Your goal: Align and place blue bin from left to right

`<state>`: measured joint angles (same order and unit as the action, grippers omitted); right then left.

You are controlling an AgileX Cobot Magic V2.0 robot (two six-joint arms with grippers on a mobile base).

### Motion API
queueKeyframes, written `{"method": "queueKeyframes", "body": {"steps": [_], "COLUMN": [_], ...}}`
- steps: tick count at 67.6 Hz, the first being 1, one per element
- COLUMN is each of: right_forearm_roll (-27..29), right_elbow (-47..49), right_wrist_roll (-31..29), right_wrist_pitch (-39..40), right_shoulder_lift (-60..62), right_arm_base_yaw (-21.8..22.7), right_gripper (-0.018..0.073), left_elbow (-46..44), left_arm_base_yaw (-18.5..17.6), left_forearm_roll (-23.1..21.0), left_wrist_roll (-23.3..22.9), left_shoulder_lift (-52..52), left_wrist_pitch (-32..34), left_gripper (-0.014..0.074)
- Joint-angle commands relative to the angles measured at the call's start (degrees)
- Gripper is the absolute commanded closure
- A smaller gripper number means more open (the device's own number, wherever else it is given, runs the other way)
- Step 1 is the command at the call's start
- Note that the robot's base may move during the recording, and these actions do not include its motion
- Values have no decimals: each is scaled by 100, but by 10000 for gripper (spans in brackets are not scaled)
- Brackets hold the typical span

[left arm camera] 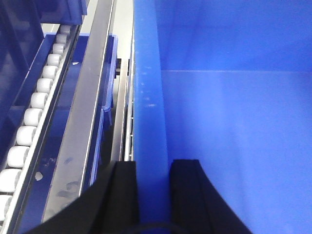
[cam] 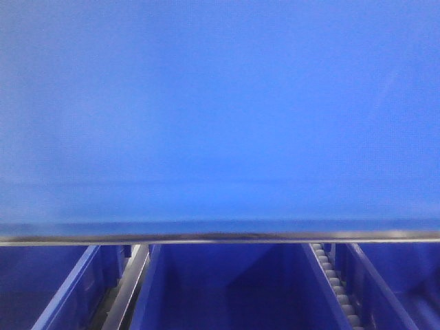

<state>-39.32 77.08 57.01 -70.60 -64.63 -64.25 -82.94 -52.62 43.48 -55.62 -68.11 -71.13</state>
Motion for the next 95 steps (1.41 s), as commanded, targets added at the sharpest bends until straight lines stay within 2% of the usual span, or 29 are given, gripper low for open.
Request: {"method": "queueKeyframes", "body": {"steps": [1,95], "right_forearm_roll": [-330,-330], "right_elbow": [67,67], "right_wrist_roll": [36,36], "right_wrist_pitch": [503,503], "right_shoulder_lift": [68,68], "right_arm_base_yaw": [-57,-57], "right_gripper": [640,640], "left_elbow": [-57,-57], "left_arm_base_yaw": [-109,-109], "left_forearm_roll": [112,121], "left_wrist_roll": [-31,-31], "left_shoulder_lift": [83,83], "left_wrist_pitch": [509,509], "left_gripper": [707,707]}}
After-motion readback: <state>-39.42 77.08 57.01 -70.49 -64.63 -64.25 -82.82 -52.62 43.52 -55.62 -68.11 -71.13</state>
